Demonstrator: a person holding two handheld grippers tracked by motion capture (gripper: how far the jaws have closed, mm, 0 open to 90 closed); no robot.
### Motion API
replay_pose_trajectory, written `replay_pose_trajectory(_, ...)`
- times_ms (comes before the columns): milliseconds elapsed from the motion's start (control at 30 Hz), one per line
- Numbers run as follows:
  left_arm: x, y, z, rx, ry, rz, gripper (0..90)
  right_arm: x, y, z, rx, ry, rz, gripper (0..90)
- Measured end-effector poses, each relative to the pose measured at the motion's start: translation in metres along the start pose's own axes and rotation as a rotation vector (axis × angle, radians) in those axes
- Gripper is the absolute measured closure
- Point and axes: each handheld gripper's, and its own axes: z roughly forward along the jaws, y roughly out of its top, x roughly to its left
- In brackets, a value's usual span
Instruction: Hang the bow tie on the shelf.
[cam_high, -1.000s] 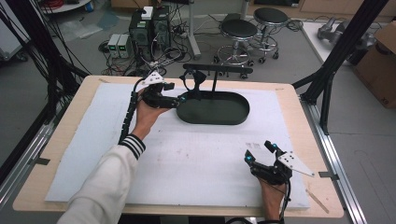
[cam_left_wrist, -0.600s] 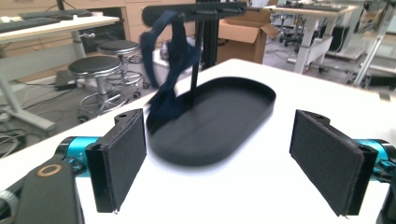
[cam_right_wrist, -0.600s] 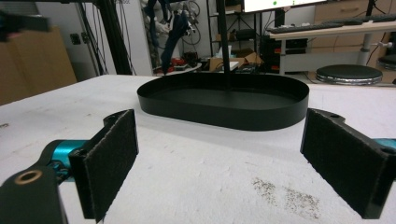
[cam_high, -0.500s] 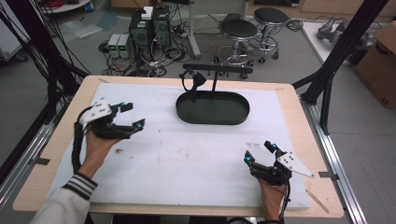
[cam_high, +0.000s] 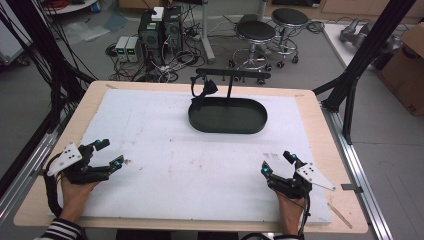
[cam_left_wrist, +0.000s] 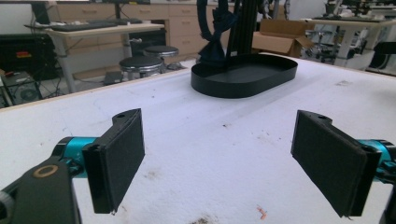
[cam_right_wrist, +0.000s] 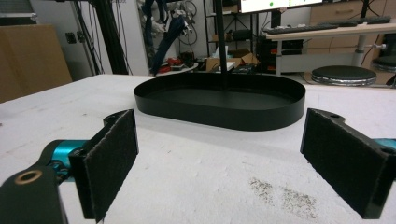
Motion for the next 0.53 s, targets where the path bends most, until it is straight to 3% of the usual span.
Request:
replay_pose_trajectory(133, -0.01, -0.011, 0.005, -0.02, 0.038, 0.028, 17.2, 0.0, 0.0, 0.0, 0.001, -0.002, -0.004, 10.2)
replay_pose_trajectory(200, -0.01, -0.013, 0.006, -0.012, 0.038, 0.028, 16.4, 0.001, 0.0, 0.0, 0.002, -0.001, 0.003, 10.2)
replay_pose_trajectory(300, -0.011, -0.015, 0.008, 0.01, 0.043, 0.024, 15.0, 0.0, 0.0, 0.0, -0.001, 0.002, -0.001, 10.2)
replay_pose_trajectory(533, -0.009, -0.017, 0.006, -0.017, 0.052, -0.004, 14.9, 0.001, 0.0, 0.0, 0.005, 0.005, 0.003, 10.2)
